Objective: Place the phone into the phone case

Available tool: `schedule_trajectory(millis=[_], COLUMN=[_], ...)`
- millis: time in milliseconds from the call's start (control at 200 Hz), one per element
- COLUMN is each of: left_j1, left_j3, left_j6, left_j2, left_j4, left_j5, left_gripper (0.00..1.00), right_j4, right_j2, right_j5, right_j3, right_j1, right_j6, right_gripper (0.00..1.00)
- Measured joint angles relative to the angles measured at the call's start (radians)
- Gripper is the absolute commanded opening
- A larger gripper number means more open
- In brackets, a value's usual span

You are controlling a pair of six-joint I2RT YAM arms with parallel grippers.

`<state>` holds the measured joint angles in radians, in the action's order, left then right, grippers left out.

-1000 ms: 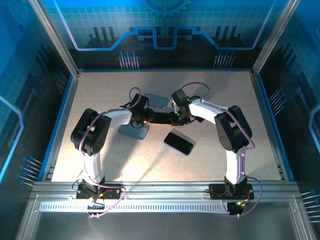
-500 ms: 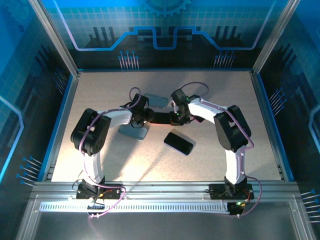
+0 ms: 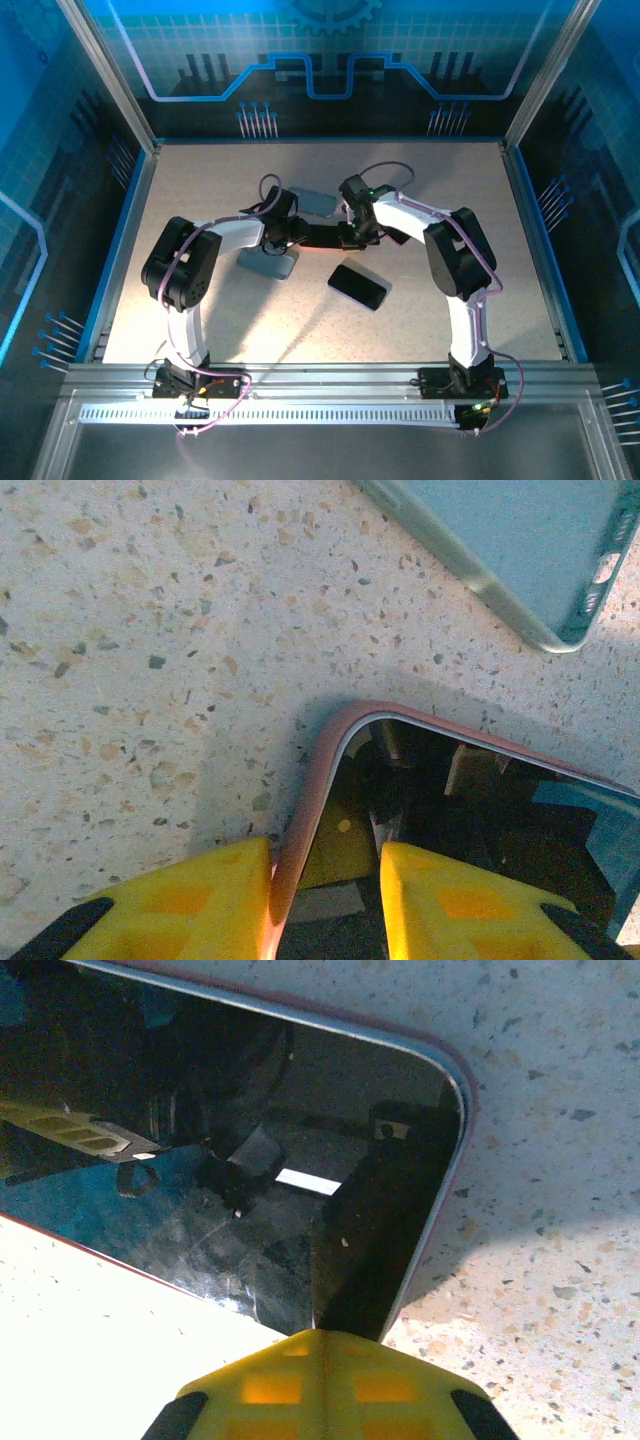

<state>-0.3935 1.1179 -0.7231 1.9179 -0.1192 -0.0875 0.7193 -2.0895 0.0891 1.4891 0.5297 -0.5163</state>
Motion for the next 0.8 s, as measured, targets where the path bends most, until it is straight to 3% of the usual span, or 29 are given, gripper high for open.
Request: schedule_trajectory(millis=[395,800], left_j1=[0.013,0.013], left_j3=[0.000,0.024], left_j6=[-0.003,-0.006], left_j2=[0.000,0.006], left_j4=[-0.001,-0.038], left_j5=[-0.027,-0.030], left_gripper=[0.35,0.35], right_j4=[0.118,0.028], right_j2=[-0.066,-0.021], right_j5=[0.002,0.032], right_j3=[0.108,0.021], right_j1=[0.000,-0.002], right_j6=[0.021,0.000], right_gripper=[0.00,0.00])
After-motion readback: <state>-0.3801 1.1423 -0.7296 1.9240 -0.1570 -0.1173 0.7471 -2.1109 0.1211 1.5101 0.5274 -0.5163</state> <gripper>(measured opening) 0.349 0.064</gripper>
